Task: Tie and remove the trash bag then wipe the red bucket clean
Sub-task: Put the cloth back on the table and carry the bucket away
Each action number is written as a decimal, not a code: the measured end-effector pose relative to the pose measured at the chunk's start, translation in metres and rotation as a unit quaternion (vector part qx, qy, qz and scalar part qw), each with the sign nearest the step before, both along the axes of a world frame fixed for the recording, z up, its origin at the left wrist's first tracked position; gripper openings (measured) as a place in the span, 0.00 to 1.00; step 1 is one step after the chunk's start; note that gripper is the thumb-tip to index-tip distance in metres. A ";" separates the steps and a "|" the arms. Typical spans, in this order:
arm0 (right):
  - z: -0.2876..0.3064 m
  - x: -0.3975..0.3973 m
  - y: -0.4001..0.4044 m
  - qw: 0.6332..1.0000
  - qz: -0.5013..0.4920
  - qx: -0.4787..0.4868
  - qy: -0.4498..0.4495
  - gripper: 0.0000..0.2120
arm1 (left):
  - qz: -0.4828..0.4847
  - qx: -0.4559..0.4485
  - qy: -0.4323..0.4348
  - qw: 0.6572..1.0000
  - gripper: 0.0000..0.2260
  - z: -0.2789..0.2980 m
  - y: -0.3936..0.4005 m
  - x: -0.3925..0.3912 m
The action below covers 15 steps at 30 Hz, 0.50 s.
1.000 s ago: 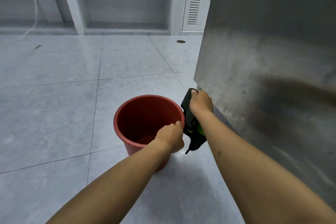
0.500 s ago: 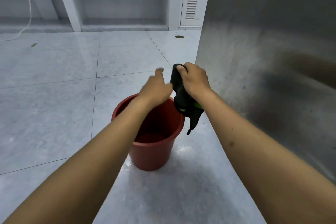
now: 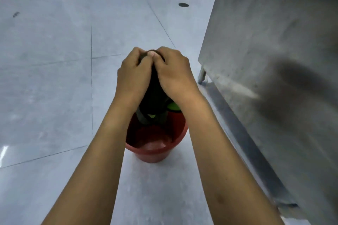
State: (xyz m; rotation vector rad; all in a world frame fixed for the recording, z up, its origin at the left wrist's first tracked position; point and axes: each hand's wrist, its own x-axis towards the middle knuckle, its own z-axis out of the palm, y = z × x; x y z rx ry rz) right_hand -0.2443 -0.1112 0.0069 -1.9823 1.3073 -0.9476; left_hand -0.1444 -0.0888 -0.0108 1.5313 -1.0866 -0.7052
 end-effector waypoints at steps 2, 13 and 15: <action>-0.006 -0.008 0.000 0.999 -0.001 0.043 0.011 0.13 | -0.018 0.049 -0.075 0.996 0.09 0.001 0.004 0.001; 0.092 -0.021 -0.060 0.970 0.062 0.180 0.154 0.06 | -0.127 0.200 -0.161 0.958 0.07 0.103 -0.052 0.015; 0.124 -0.026 -0.064 0.955 0.078 0.207 0.198 0.08 | -0.134 0.210 -0.139 0.958 0.06 0.131 -0.048 0.021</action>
